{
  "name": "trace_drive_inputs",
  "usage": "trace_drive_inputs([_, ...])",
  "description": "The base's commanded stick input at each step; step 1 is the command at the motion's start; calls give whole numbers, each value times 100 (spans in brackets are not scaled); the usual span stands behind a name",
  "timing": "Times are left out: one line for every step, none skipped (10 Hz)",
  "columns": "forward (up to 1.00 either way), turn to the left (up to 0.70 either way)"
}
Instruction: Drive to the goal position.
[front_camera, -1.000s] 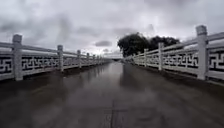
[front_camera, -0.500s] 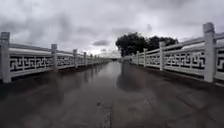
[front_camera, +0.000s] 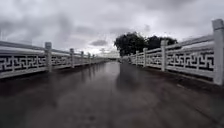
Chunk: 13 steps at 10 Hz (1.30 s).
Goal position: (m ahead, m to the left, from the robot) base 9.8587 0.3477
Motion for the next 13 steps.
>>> trace_drive_inputs([59,0])
trace_drive_inputs([60,0])
trace_drive_inputs([60,0])
trace_drive_inputs([60,0])
trace_drive_inputs([59,0])
trace_drive_inputs([60,0])
trace_drive_inputs([60,0])
trace_drive_inputs([60,0])
trace_drive_inputs([60,0])
trace_drive_inputs([60,0])
trace_drive_inputs([59,0])
trace_drive_inputs([58,0])
trace_drive_inputs([58,0])
